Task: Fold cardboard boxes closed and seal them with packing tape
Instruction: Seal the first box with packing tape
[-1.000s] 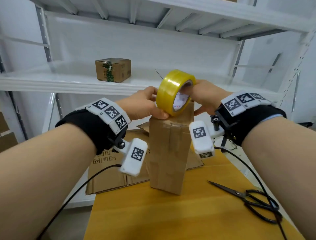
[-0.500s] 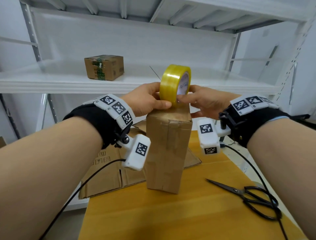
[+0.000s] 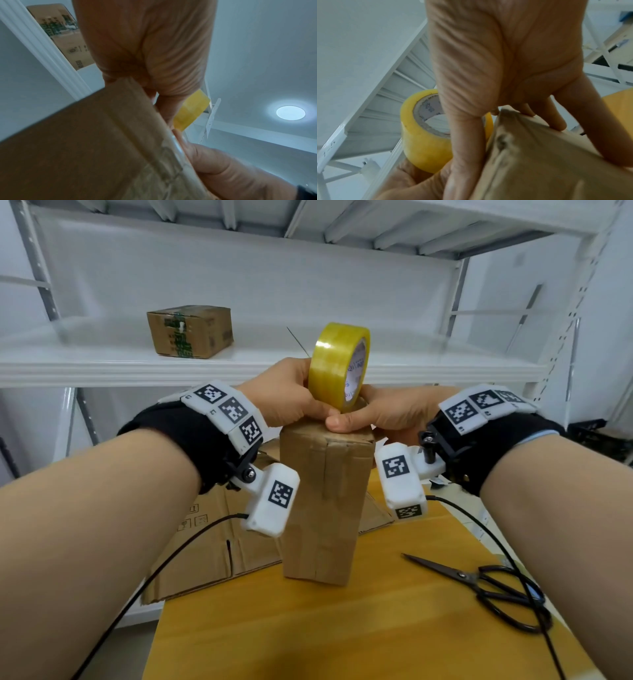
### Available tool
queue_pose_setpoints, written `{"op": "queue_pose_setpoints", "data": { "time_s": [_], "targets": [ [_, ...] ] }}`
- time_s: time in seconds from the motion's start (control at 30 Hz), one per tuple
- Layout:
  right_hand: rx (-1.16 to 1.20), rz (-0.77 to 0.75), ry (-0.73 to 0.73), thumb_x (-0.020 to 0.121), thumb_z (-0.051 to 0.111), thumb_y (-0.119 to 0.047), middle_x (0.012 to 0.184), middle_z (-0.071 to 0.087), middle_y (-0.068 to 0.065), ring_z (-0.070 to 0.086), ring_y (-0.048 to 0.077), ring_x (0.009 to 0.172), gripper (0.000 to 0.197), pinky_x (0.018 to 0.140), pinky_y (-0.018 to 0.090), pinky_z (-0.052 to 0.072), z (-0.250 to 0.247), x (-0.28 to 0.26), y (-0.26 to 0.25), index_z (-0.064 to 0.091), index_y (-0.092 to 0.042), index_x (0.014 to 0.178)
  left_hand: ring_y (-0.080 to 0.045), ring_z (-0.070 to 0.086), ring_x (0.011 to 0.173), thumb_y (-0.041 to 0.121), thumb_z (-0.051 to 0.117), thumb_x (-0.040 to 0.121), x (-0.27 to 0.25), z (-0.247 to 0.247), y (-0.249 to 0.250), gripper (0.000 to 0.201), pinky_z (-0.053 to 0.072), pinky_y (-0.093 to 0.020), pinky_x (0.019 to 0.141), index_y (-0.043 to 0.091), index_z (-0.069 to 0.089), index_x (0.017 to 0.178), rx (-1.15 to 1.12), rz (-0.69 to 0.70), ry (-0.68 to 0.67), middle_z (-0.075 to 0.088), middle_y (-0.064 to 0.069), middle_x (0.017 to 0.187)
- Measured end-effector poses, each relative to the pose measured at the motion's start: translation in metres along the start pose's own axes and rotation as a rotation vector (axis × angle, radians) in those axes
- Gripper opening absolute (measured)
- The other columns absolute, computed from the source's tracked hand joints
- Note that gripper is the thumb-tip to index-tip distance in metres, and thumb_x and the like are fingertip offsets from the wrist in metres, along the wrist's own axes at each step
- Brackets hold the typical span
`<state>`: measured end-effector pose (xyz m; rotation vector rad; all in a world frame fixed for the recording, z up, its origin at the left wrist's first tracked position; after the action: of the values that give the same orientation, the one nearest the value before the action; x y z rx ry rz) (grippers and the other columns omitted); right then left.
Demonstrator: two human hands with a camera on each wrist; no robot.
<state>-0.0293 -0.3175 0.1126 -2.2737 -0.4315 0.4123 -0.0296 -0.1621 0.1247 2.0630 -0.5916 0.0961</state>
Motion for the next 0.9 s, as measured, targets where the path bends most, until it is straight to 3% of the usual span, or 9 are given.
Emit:
{"op": "queue_pose_setpoints", "data": {
  "time_s": [0.1, 0.23, 0.3, 0.4, 0.57, 0.67, 0.73, 0.8, 0.9],
  "targets": [
    [-0.002, 0.013, -0.03, 0.088, 0.071, -0.025, 0.129, 0.065, 0.011, 0.065, 0.031, 0.117, 0.029, 0.101, 0.055, 0.051, -0.001, -0.001, -0.003, 0.056, -0.034, 0.112, -0.012, 0.072, 0.09, 0.003, 0.081, 0.074, 0.0, 0.002, -0.003, 0.041, 0.057, -0.034, 0.089, 0.017, 0.068, 0.11, -0.035, 0.021, 0.046, 0.076, 0.001, 0.096],
    [0.052, 0.022, -0.084, 0.089, 0.069, -0.02, 0.115, 0.07, 0.001, 0.072, 0.019, 0.101, 0.027, 0.091, 0.042, 0.059, 0.001, -0.004, -0.007, 0.053, -0.035, 0.105, -0.011, 0.072, 0.088, -0.002, 0.079, 0.074, 0.0, 0.002, -0.003, 0.045, 0.058, -0.03, 0.086, 0.015, 0.064, 0.114, -0.067, 0.062, 0.146, 0.075, -0.001, 0.097],
    [0.065, 0.035, -0.084, 0.074, 0.083, -0.03, 0.119, 0.07, 0.004, 0.071, 0.025, 0.107, 0.05, 0.094, 0.048, 0.057, 0.003, -0.001, -0.006, 0.053, -0.033, 0.114, -0.013, 0.071, 0.089, -0.001, 0.079, 0.075, 0.0, 0.001, -0.004, 0.047, 0.057, -0.033, 0.086, 0.013, 0.062, 0.116, -0.087, 0.066, 0.213, 0.074, -0.003, 0.098],
    [0.065, 0.047, -0.047, 0.041, 0.099, -0.047, 0.129, 0.066, 0.005, 0.068, 0.032, 0.114, 0.115, 0.099, 0.06, 0.052, -0.002, 0.009, 0.001, 0.041, -0.035, 0.14, -0.012, 0.069, 0.095, 0.005, 0.079, 0.077, 0.003, 0.001, -0.007, 0.05, 0.056, -0.037, 0.09, 0.016, 0.059, 0.121, -0.085, 0.054, 0.255, 0.071, -0.001, 0.106],
    [0.026, 0.054, -0.034, 0.027, 0.098, -0.057, 0.134, 0.062, 0.007, 0.067, 0.034, 0.114, 0.141, 0.097, 0.058, 0.053, -0.006, 0.014, 0.005, 0.032, -0.035, 0.15, -0.013, 0.062, 0.112, 0.025, 0.081, 0.076, 0.007, 0.0, -0.008, 0.057, 0.05, -0.042, 0.098, 0.031, 0.055, 0.126, 0.082, 0.048, 0.285, 0.066, 0.009, 0.119],
    [0.019, 0.058, -0.024, 0.037, 0.097, -0.057, 0.131, 0.063, 0.006, 0.069, 0.033, 0.112, 0.131, 0.096, 0.059, 0.053, -0.005, 0.01, 0.004, 0.032, -0.037, 0.149, -0.015, 0.06, 0.113, 0.032, 0.08, 0.073, 0.006, 0.003, -0.007, 0.057, 0.048, -0.043, 0.098, 0.037, 0.055, 0.124, 0.195, 0.075, 0.332, 0.066, 0.011, 0.118],
    [0.044, 0.05, -0.029, 0.05, 0.091, -0.048, 0.13, 0.063, 0.006, 0.068, 0.032, 0.113, 0.115, 0.097, 0.059, 0.053, -0.004, 0.004, 0.003, 0.032, -0.037, 0.148, -0.013, 0.062, 0.109, 0.027, 0.081, 0.069, 0.006, 0.007, -0.006, 0.056, 0.049, -0.043, 0.097, 0.033, 0.058, 0.121, 0.124, 0.103, 0.316, 0.069, 0.01, 0.112],
    [0.053, 0.037, -0.048, 0.054, 0.084, -0.045, 0.132, 0.062, 0.007, 0.068, 0.032, 0.114, 0.106, 0.094, 0.057, 0.055, -0.004, -0.002, 0.003, 0.033, -0.036, 0.146, -0.01, 0.063, 0.108, 0.017, 0.082, 0.071, 0.006, 0.01, -0.007, 0.054, 0.05, -0.042, 0.098, 0.027, 0.06, 0.119, 0.063, 0.115, 0.3, 0.07, 0.009, 0.11],
    [0.197, 0.001, -0.041, 0.069, 0.073, -0.04, 0.132, 0.061, 0.005, 0.07, 0.025, 0.106, 0.087, 0.07, 0.04, 0.062, -0.005, -0.012, 0.014, 0.033, -0.035, 0.146, -0.009, 0.062, 0.11, 0.017, 0.082, 0.073, 0.008, 0.013, -0.008, 0.053, 0.049, -0.042, 0.099, 0.027, 0.059, 0.12, 0.062, 0.112, 0.298, 0.069, 0.012, 0.11]
  ]
}}
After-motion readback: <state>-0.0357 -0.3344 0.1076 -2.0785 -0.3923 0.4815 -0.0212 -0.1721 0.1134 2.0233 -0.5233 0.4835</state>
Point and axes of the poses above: each hand's wrist, its own x-axis towards the middle knuckle, its own z-axis out of the palm, y = z × x, the point moved 3 cm from there along x, towards the middle knuckle
